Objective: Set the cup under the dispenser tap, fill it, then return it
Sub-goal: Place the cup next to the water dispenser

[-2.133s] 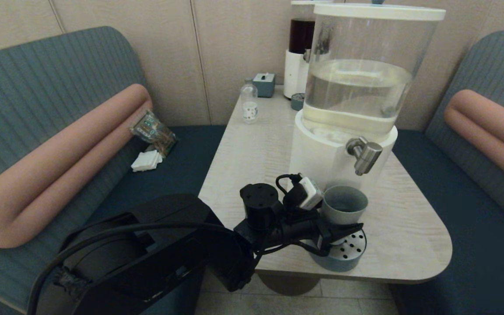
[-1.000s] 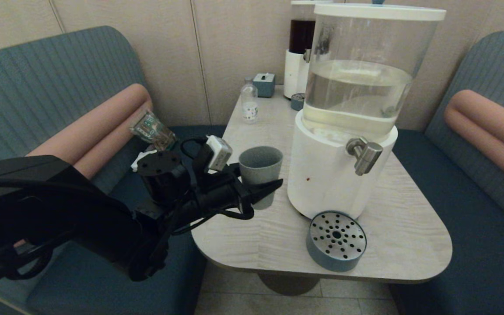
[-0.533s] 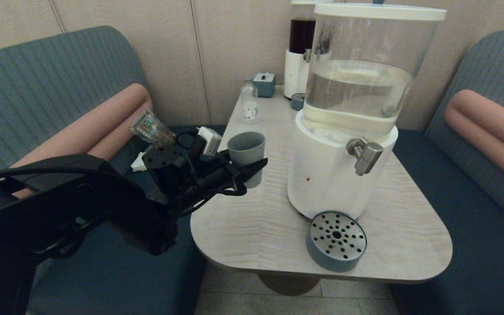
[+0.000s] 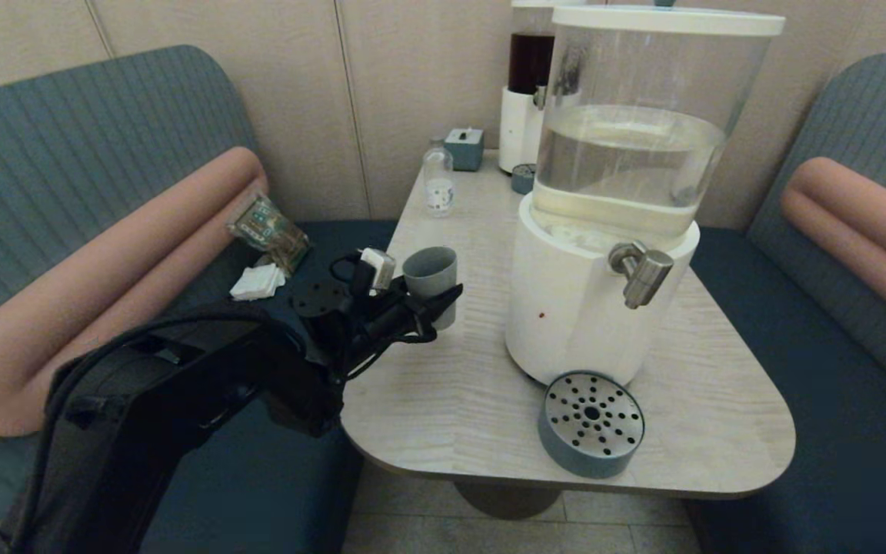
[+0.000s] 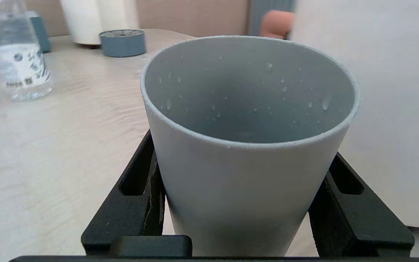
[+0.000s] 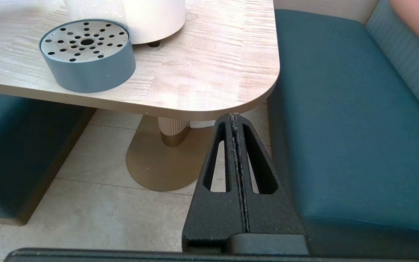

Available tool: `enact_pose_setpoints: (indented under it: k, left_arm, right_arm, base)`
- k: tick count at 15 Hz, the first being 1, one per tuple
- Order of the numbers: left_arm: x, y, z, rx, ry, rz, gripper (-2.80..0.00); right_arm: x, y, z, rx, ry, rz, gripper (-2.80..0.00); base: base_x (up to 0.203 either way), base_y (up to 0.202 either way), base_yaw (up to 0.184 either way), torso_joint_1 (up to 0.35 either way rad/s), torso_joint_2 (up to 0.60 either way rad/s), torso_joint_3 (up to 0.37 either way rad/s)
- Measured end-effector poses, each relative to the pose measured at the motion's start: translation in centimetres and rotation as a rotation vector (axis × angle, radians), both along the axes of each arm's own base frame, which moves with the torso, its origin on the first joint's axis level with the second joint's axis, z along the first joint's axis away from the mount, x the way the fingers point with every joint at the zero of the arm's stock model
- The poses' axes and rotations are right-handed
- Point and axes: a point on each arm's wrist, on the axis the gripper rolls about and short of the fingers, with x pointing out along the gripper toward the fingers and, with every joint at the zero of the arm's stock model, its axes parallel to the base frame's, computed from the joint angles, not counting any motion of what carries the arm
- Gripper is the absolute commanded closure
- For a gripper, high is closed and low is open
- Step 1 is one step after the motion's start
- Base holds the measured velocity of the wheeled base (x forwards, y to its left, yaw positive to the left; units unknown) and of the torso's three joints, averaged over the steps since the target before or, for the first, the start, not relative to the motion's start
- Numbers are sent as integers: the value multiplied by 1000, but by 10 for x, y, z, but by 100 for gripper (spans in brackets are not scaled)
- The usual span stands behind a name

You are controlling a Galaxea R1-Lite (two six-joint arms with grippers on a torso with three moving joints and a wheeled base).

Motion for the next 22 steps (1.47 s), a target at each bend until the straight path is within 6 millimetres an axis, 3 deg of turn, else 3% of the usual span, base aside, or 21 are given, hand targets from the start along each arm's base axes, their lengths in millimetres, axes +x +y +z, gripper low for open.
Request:
enact_pose_setpoints:
  k: [5, 9, 10, 17, 22]
  left_arm:
    - [23, 8, -33, -7, 8, 36, 0]
    - [27, 9, -43, -10, 16, 47, 0]
    - [28, 10, -44, -9, 18, 47, -280]
    - [27, 10, -30, -26, -4, 67, -280]
    - [14, 14, -14, -21, 9, 67, -280]
  right_arm:
    - [0, 0, 0, 0, 0, 0, 0]
    - [0, 0, 0, 0, 0, 0, 0]
    - [0, 0, 0, 0, 0, 0, 0]
    - [0, 0, 0, 0, 0, 0, 0]
    - [0, 0, 0, 0, 0, 0, 0]
  base:
    - [0, 0, 0, 0, 0, 0]
    - [0, 0, 0, 0, 0, 0]
    - [0, 0, 0, 0, 0, 0]
    - [0, 0, 0, 0, 0, 0]
    - [0, 0, 0, 0, 0, 0]
